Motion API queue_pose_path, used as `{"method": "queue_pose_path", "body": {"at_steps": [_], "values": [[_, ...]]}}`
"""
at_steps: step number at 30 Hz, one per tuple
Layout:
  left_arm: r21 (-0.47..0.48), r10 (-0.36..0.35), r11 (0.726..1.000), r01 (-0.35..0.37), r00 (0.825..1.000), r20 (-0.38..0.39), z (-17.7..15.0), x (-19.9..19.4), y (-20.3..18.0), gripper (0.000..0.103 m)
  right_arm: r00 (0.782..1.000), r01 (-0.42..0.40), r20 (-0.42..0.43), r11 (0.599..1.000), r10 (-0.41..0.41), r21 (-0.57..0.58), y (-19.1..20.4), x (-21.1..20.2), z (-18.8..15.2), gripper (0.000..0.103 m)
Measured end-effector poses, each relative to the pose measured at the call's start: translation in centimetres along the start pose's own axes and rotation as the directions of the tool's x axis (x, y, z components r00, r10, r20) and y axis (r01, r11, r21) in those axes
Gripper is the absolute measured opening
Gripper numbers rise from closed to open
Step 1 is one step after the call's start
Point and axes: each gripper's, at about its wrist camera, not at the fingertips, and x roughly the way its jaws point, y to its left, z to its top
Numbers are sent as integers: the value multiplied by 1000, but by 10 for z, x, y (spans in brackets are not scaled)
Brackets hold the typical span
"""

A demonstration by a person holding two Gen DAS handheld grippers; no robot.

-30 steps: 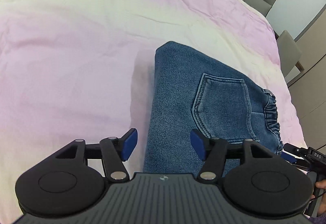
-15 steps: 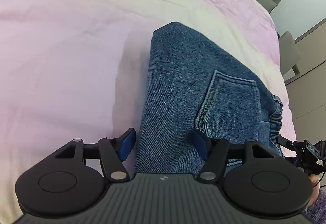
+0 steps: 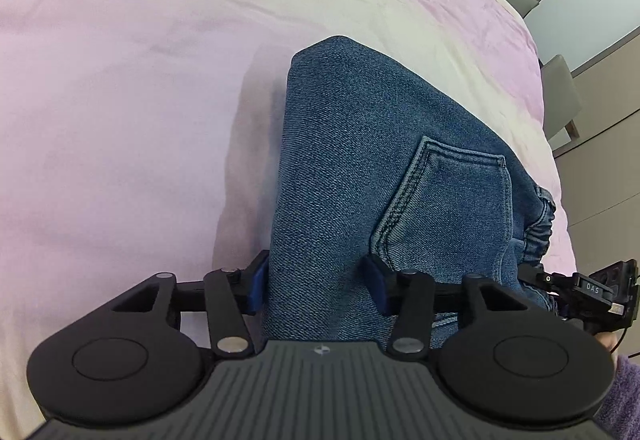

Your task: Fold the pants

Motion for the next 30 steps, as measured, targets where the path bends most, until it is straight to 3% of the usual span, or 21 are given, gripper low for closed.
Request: {"method": "queue_pose_path", "body": {"at_steps": [5, 12, 19, 20, 21, 22, 23, 30], "values": [[46, 65, 997, -66, 998, 10, -1, -8, -19, 41, 999, 49, 13, 998, -48, -44, 22, -5, 1, 45], [88, 72, 993, -75, 997, 37, 1, -27, -38, 23, 998, 55, 18, 996, -54, -76, 52, -23, 3, 38], [138, 63, 988, -67, 998, 32, -5, -56, -56, 21, 999, 53, 13, 995, -52, -88, 72, -55, -8, 37], [161, -33, 987, 28, 999, 33, -6, -62, -57, 21, 999, 51, 17, 995, -49, -91, 75, -60, -11, 37], [167, -37, 985, 30, 999, 38, -7, -69, -59, 21, 999, 49, 23, 994, -47, -94, 79, -66, -13, 37], [174, -39, 984, 31, 998, 44, -7, -77, -62, 21, 999, 45, 28, 995, -43, -93, 84, -71, -16, 37], [177, 12, 984, -18, 999, 34, -8, -86, -63, 21, 998, 49, 31, 995, -46, -90, 81, -74, -16, 37], [219, 29, 975, -51, 994, 101, -7, -169, -56, 21, 997, -17, 71, 992, 26, -127, 83, -79, -19, 37]]}}
